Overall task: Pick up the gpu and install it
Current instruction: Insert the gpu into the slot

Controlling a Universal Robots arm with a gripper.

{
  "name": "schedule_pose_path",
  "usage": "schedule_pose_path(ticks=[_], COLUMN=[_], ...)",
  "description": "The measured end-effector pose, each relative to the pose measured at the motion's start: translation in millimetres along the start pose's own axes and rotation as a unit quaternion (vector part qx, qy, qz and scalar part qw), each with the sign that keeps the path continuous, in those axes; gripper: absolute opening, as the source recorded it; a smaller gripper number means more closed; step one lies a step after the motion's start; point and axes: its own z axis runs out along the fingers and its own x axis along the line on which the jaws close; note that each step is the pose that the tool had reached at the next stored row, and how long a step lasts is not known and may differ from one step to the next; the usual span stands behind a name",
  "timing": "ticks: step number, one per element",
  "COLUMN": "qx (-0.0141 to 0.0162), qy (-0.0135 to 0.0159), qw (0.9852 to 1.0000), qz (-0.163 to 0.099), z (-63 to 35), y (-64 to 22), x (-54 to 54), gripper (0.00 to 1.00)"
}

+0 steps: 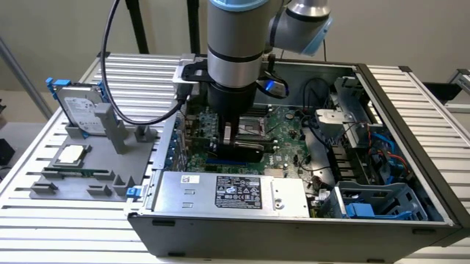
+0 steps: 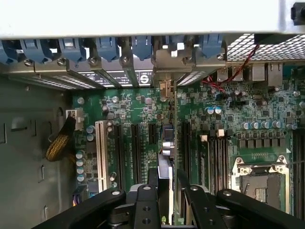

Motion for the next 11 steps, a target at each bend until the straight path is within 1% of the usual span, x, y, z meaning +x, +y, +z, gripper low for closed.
schedule_pose_path(ticks=[7,11], qx=[-0.0001,-0.0005], qy=[0.0,0.0009], qw=[1.0,0.9999], qz=[-0.004,-0.011], z=[1.6,1.9], y=[0.1,0.6], x=[-2.7,-3.4], gripper=[0.0,0.0])
